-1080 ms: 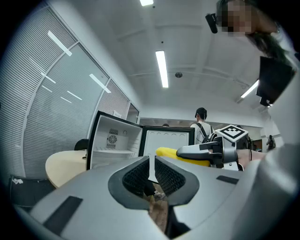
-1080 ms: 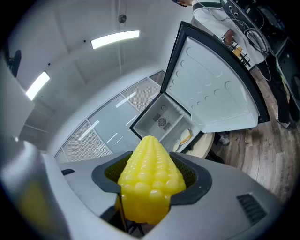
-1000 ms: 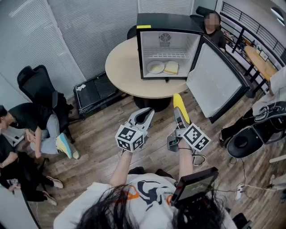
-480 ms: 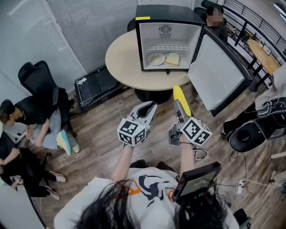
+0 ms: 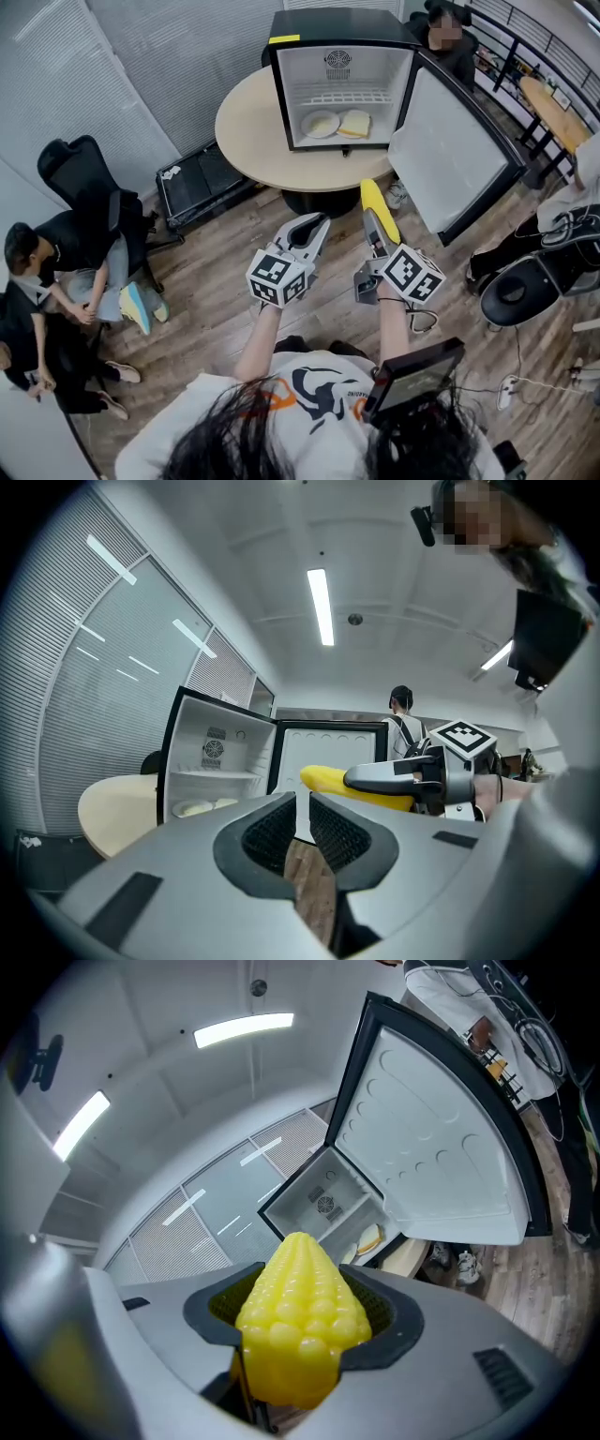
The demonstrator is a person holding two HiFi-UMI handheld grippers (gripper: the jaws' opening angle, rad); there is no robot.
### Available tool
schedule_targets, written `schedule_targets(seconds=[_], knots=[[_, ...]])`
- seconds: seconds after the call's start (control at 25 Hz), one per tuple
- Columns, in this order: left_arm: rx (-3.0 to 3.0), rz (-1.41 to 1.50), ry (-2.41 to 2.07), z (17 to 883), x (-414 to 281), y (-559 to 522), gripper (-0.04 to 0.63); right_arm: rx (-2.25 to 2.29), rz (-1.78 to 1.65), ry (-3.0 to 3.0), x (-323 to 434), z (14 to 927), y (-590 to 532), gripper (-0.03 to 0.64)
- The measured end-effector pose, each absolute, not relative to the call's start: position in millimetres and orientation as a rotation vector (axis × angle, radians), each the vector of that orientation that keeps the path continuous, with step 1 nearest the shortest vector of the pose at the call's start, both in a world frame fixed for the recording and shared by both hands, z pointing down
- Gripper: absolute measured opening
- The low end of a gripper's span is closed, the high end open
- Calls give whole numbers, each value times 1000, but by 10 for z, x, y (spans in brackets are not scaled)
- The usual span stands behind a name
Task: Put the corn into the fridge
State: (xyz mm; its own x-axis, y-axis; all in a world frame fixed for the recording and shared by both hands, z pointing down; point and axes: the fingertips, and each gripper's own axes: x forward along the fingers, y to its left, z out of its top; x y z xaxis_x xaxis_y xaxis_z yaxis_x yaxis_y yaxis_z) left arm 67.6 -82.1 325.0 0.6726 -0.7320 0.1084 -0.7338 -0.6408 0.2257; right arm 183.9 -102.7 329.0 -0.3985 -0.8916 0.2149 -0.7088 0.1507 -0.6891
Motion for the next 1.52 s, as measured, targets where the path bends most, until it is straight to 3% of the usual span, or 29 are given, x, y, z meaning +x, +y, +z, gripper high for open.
schedule_targets(seconds=[0.8, 1.52], knots=[[2594, 27, -1214, 3439, 852, -1237, 43, -1496, -1149, 2261, 1907, 3504, -1474, 255], [2640, -11, -1048, 3656, 246, -2899, 43, -1614, -1105, 2214, 1210, 3651, -3047, 255]])
